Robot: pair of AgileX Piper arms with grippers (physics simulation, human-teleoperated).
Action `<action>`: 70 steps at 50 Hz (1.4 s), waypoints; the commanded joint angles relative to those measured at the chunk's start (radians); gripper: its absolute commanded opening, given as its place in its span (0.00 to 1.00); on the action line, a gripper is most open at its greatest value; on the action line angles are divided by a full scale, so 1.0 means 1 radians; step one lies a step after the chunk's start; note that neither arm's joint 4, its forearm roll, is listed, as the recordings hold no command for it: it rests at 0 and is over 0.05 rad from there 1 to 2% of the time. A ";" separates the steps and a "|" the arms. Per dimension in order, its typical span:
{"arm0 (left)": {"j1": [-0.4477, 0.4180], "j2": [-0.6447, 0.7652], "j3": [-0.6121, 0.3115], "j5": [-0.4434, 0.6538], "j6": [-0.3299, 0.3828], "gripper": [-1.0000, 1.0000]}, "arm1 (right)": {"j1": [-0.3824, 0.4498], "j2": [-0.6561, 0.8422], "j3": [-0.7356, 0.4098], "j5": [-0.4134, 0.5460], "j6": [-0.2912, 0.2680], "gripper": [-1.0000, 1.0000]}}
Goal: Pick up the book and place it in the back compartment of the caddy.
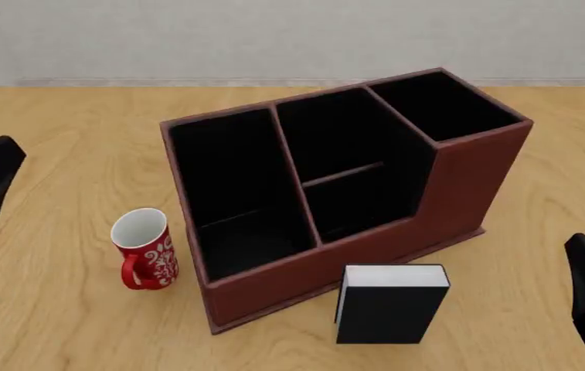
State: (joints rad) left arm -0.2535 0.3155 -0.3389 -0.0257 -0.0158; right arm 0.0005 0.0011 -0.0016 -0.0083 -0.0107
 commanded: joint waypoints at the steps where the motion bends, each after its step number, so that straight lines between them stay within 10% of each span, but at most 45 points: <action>1: -0.177 0.186 -0.110 -0.073 0.017 1.00 | -0.001 0.001 0.000 0.005 0.005 1.00; 39: -0.773 0.805 -0.282 -0.217 0.050 1.00 | -0.001 0.002 -0.001 0.006 0.006 1.00; 48: -0.785 0.791 -0.288 -0.180 0.018 1.00 | -0.001 0.002 -0.001 0.006 0.006 1.00; 50: -0.834 0.759 -0.268 -0.163 -0.082 1.00 | 0.000 0.000 -0.001 0.000 -0.001 1.00; 70: -0.786 1.027 -0.287 -0.235 0.069 1.00 | -0.001 0.003 -0.001 0.003 0.005 1.00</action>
State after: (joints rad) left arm -1.0479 1.2024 -0.6157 -0.2257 0.0010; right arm -0.0002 0.0023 -0.0022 -0.0077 -0.0101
